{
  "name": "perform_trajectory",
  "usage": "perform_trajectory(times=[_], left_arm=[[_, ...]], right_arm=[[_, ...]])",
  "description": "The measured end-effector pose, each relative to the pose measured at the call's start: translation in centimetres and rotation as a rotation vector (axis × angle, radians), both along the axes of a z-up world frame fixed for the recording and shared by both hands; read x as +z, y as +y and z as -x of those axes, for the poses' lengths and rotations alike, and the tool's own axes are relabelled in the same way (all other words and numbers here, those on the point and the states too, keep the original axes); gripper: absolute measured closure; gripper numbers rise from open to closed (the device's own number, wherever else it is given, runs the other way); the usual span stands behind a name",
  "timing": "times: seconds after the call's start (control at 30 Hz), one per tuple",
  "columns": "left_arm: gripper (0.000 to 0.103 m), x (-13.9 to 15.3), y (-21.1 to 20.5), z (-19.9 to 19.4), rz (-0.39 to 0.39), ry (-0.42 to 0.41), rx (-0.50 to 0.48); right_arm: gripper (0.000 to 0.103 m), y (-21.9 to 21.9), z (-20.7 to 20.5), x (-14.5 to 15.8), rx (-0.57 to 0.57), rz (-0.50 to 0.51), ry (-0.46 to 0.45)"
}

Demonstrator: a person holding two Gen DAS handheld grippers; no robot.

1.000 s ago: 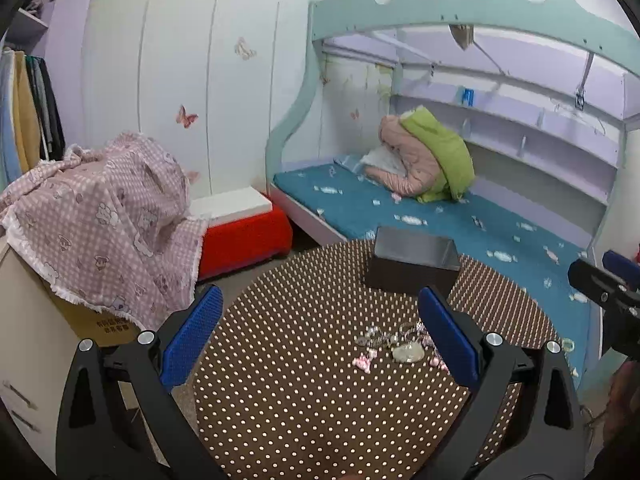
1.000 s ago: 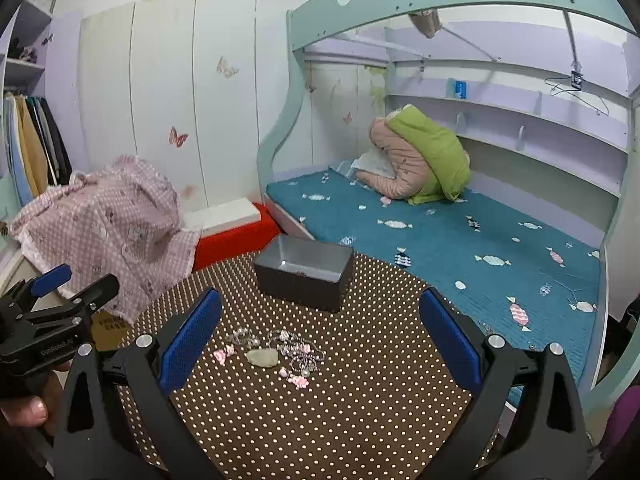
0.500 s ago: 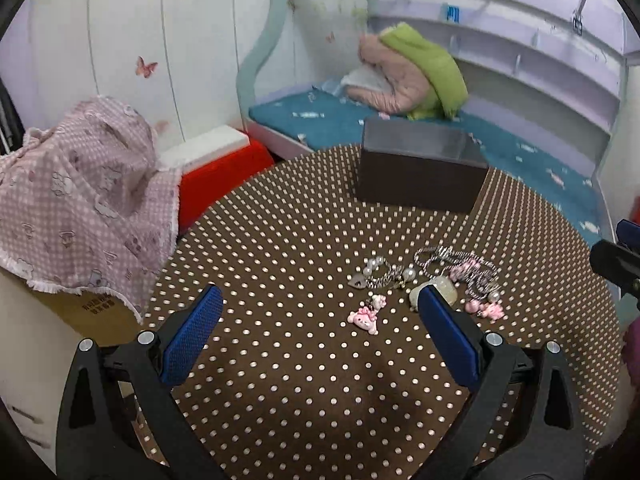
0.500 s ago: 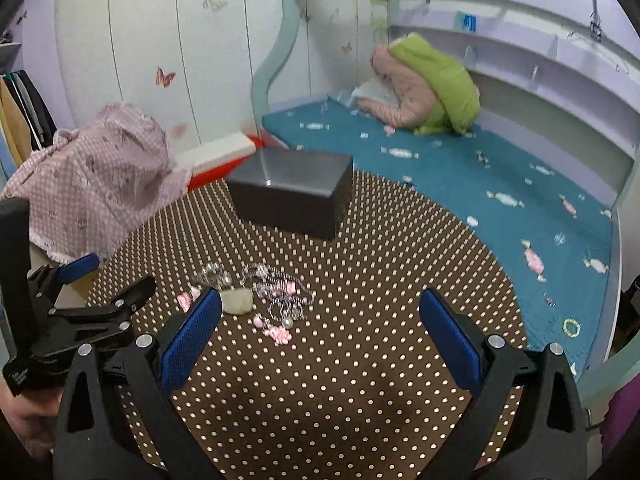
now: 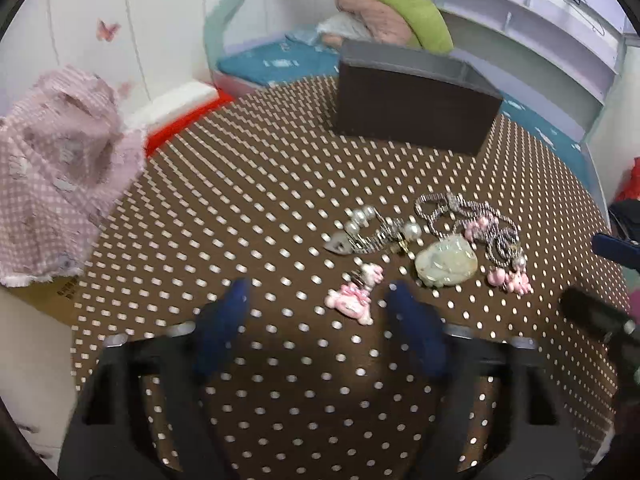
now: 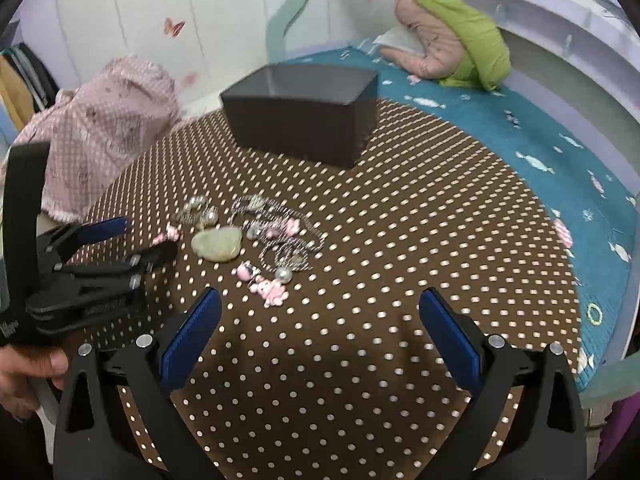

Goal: Organize jewelry
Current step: 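Grasp the pink bunny charm with the left tool, then carry the pink bunny charm into the grey box and release it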

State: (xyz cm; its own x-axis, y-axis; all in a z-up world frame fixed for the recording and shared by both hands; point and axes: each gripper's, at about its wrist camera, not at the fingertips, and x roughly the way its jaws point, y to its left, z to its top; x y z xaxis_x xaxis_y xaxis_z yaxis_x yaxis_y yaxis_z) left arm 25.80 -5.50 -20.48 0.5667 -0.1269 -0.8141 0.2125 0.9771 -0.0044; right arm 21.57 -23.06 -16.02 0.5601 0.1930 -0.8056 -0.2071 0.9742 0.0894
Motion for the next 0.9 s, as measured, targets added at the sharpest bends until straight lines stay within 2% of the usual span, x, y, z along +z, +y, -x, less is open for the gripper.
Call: perform_trajectory(times=[0.07,0.1,0.13,0.17,0.2,0.23,0.3,0.37,0.4,0.67,0.9], left_arm=[[0.044,0.1,-0.3,0.0,0.001,-0.001,-0.022],[0.053,0.1,-0.5,0.0,0.001,-0.002,-0.033],[0.063,0.2,-0.6,0.0,0.007,-0.001,-0.044],[0.067,0.3,-0.6,0.0,0.021,0.003,-0.052],[0.075,0.3,-0.6,0.1,0.035,0.005,-0.059],[0.08,0.3,-0.5,0.1,0.044,0.008,-0.06],[0.087,0.4,0.0,0.2,0.081,0.02,-0.06],[0.087,0.5,0.6,0.3,0.128,0.035,-0.058],[0.087,0.5,0.9,0.5,0.134,0.036,-0.057],[0.087,1.6,1.8,1.8,0.156,0.008,-0.047],[0.087,3.6,2.7,2.8,0.174,-0.029,-0.048]], right_arm=[[0.011,0.6,-0.3,-0.8,0.032,0.007,0.01],[0.013,0.9,-0.5,-1.1,0.043,0.011,0.011],[0.021,1.1,-0.7,-1.4,0.052,0.014,0.013],[0.03,1.4,-0.9,-1.8,0.064,0.015,0.02],[0.032,1.6,-0.8,-1.8,0.067,0.03,0.0],[0.039,1.9,-0.9,-1.9,0.074,0.043,-0.011],[0.052,2.3,-1.0,-1.9,0.096,0.062,-0.025],[0.074,2.6,-0.9,-1.9,0.124,0.07,-0.027],[0.081,2.7,-0.8,-1.9,0.142,0.07,-0.027],[0.084,2.4,0.6,-1.7,0.177,0.025,-0.03],[0.084,2.1,1.2,1.1,0.178,-0.003,-0.078]])
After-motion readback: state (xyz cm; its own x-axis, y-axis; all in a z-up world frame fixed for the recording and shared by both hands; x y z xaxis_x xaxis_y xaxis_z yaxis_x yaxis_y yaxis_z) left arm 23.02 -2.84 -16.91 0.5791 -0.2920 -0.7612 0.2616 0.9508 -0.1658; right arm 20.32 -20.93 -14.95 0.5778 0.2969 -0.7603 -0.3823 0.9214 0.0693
